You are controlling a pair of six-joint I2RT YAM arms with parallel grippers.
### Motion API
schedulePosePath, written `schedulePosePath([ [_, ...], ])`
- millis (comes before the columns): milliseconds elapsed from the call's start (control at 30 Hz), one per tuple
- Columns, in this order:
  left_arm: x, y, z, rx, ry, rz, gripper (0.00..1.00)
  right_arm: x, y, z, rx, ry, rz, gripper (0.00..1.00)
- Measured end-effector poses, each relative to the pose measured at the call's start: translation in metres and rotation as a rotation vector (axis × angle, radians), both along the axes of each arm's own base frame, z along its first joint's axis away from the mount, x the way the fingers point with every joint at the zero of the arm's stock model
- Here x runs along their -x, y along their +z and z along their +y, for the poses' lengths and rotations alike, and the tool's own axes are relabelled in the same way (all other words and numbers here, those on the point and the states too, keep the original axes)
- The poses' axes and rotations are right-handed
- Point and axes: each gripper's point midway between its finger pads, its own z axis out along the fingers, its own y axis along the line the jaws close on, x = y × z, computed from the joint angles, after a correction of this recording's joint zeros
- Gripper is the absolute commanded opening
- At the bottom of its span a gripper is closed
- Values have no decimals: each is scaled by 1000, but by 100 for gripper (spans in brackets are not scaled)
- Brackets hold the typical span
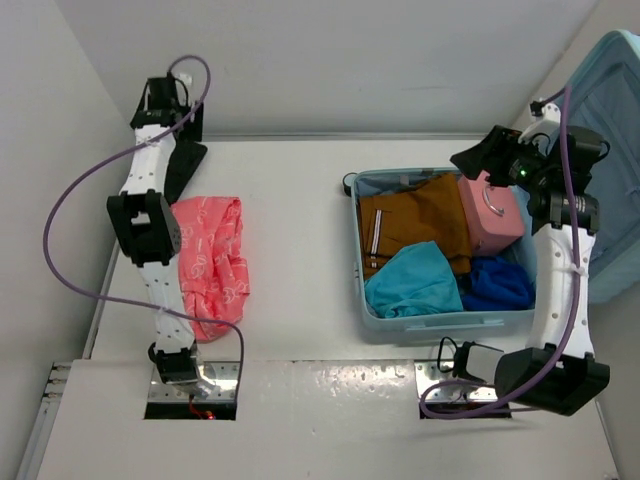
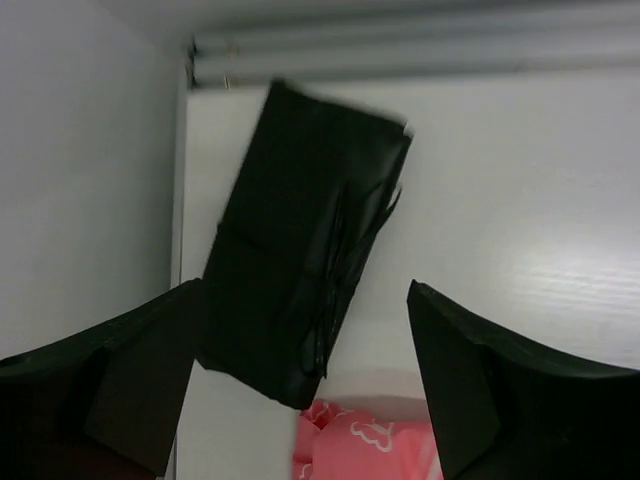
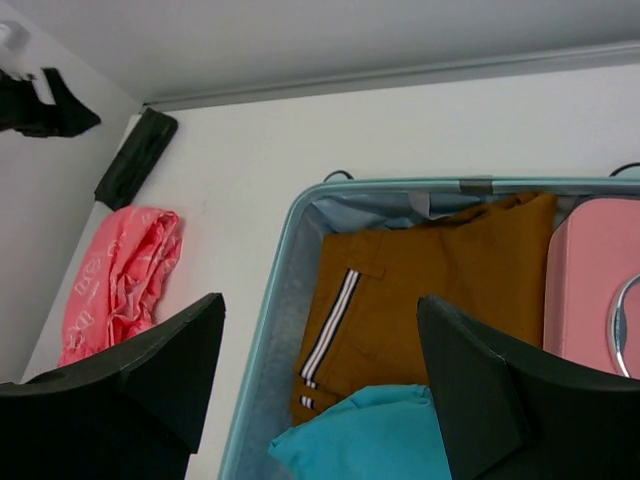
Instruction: Pack the luggage
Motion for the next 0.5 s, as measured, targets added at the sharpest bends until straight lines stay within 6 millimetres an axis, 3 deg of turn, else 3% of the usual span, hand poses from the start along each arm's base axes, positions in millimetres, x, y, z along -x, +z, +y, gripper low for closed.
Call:
schedulePosePath([
  [67,4,-60,24,-53,30,148,91,-3,-10,3,8,7,26,77],
  [133,8,-109,29,-73,22,264,97,-4,-18,3,15,2,45,77],
  [233,17,-161,28,-78,-1,389,98,-6,-24,0,27,-5,61,77],
  [400,24,-198,38,-118,27,472,98,-7,-29,-3,44,-13,75,77],
  [500,17,-192,49,-144,65,446,91,-8,-32,-4,49,-16,81,77],
])
